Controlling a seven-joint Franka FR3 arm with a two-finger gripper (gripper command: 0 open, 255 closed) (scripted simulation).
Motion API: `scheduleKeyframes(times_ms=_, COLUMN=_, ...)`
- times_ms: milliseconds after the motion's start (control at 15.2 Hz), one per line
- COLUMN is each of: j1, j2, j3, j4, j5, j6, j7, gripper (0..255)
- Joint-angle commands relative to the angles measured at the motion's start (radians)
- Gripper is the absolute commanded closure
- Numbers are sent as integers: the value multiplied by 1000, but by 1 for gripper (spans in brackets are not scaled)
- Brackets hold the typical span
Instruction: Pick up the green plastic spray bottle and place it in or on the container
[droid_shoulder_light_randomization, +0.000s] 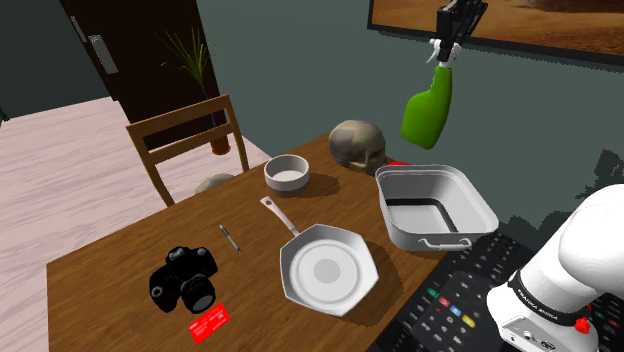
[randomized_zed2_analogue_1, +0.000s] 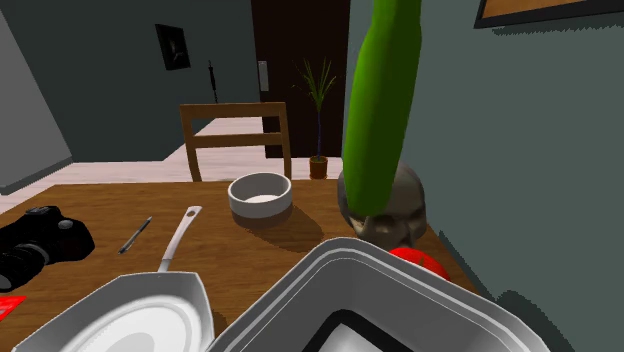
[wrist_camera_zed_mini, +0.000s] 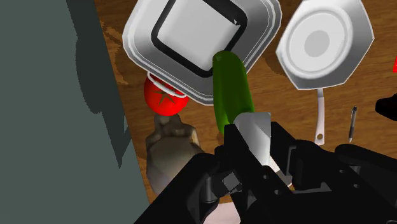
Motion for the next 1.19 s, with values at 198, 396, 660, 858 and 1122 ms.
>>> scheduleKeyframes(times_ms=198, j1=-3, j2=-160, j3=-16, j4=-48, j5=-6, j6=-111, j7=-21, gripper=255)
scheduleKeyframes(times_ms=396, j1=-3, j2=-185, j3=-16, j4=-111, j5=-6, j6=-74, j7=-20, gripper=255)
scheduleKeyframes(times_ms=660, j1=-3, j2=-216, j3=-17, j4=-191, j5=-5, j6=-25, j7=-20, gripper=255)
scheduleKeyframes(times_ms=858, j1=-2, j2=-237, j3=-17, j4=-248, j5=-5, j6=12, j7=-20, gripper=255)
scheduleKeyframes(times_ms=1122, j1=-2, j2=-263, j3=-17, j4=-322, j5=-5, j6=60, j7=-19, gripper=255)
